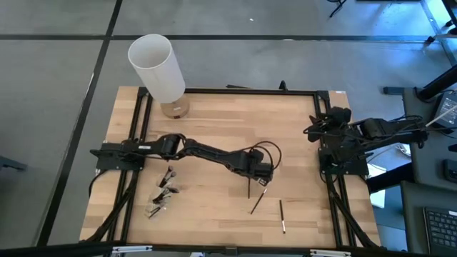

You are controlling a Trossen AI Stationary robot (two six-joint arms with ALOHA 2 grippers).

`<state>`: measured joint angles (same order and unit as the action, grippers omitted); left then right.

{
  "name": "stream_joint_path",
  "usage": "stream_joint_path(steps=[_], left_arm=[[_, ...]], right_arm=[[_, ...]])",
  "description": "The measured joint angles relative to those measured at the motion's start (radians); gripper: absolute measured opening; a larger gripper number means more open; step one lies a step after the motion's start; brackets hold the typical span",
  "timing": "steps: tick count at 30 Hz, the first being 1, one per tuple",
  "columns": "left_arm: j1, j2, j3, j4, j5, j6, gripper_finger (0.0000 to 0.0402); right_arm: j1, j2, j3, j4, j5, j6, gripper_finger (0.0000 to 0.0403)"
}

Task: Put items in baskets/containers
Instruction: Put the black eyeshadow brush into the transparent organizer

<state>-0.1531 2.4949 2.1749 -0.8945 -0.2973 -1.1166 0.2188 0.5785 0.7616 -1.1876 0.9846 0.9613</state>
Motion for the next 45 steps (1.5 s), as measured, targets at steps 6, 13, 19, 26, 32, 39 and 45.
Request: stream_joint_path(steps=[6,13,19,26,32,39,45], left_arm=[[0.005,-0.001,0.001,-0.001,0.014,0.005,0.0106],[0.012,-0.011,0.003,-0.064,0.137,0.039,0.0104],[0.01,-0.012,0.003,-0.102,0.136,0.004,0.0104],[0.009,-0.011,-0.001,-0.114,0.136,0.019,0.0104],[0.008,-0.017,-0.05,-0.095,0.167,0.022,0.0103],[0.005,-0.017,-0.069,-0.097,0.177,0.097,0.0095],[0.0,-0.014,-0.069,-0.134,0.203,0.242,0.0045]], right_arm=[[0.0,0.009,0.0,0.001,-0.011,-0.007,0.0163],[0.0,0.008,0.0,0.001,-0.017,-0.007,0.0163],[0.0,0.008,0.0,0.001,-0.02,-0.007,0.0163],[0.0,0.008,0.0,0.006,-0.036,-0.007,0.0163],[0.0,0.008,0.0,0.007,-0.036,-0.008,0.0163],[0.0,0.008,0.001,0.008,-0.036,-0.008,0.0163],[0.001,0.008,0.001,0.008,-0.036,-0.015,0.0163]])
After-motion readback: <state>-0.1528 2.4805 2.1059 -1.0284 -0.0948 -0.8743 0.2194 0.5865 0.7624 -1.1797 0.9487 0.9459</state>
